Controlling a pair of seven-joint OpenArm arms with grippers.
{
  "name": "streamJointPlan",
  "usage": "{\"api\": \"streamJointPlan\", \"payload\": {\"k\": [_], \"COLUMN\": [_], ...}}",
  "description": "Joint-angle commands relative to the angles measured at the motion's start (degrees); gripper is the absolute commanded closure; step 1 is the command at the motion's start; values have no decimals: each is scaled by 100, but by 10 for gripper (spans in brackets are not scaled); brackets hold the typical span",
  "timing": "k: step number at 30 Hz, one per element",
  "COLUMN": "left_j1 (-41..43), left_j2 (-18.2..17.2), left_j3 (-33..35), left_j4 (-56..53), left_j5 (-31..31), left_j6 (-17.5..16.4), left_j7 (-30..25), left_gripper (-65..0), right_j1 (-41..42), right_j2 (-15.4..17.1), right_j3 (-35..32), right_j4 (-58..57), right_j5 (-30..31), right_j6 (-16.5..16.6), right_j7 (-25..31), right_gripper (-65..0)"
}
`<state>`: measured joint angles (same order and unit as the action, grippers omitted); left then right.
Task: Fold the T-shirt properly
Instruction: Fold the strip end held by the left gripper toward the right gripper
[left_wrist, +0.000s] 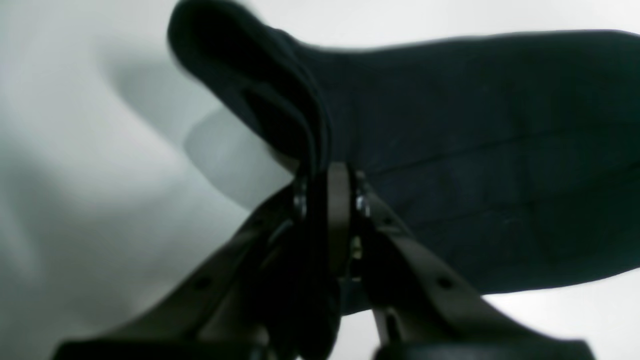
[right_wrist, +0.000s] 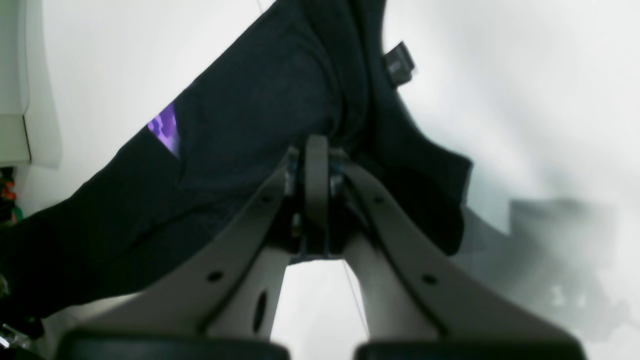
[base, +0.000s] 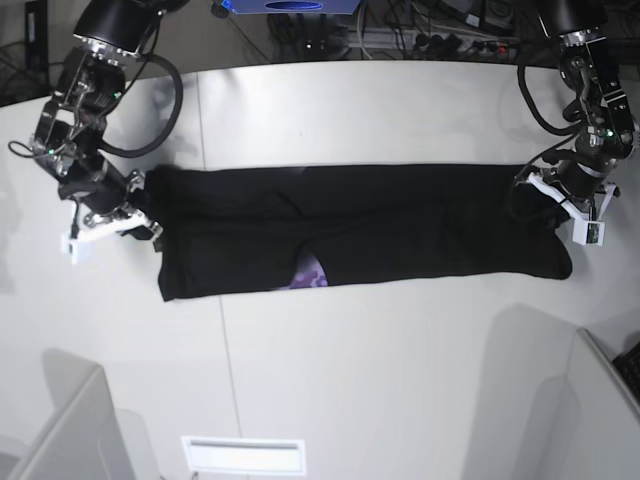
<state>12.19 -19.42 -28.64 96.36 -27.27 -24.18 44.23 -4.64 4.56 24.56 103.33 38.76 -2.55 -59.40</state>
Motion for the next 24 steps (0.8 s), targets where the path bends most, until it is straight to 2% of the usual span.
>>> {"api": "streamJointPlan", "payload": {"k": [1, 4, 8, 15, 22, 24], "left_j1": [17, 52, 52, 52, -27, -54], "left_j2": [21, 258, 373, 724, 777, 891], "left_j3": [-32, 117, 530, 1023, 1629, 1656], "left_j4": [259, 619, 778, 962, 927, 936], "left_j5": [32, 243, 270, 296, 278, 261], "left_j6": [-12, -12, -12, -4, -4, -4], "left_j7": [-111, 30, 382, 399, 399, 399], "left_gripper": [0, 0, 0, 0, 0, 0], "right_j1": [82, 91, 100, 82, 73, 73], "right_j2": [59, 59, 59, 59, 59, 59], "right_j3": [19, 19, 10, 10, 10, 10], "right_j4": [80, 72, 63, 63, 63, 63], "right_j5": [84, 84, 84, 75, 75, 75], "right_j6": [30, 30, 30, 30, 30, 30], "right_j7": [89, 89, 89, 89, 89, 89], "right_gripper": [0, 0, 0, 0, 0, 0]}}
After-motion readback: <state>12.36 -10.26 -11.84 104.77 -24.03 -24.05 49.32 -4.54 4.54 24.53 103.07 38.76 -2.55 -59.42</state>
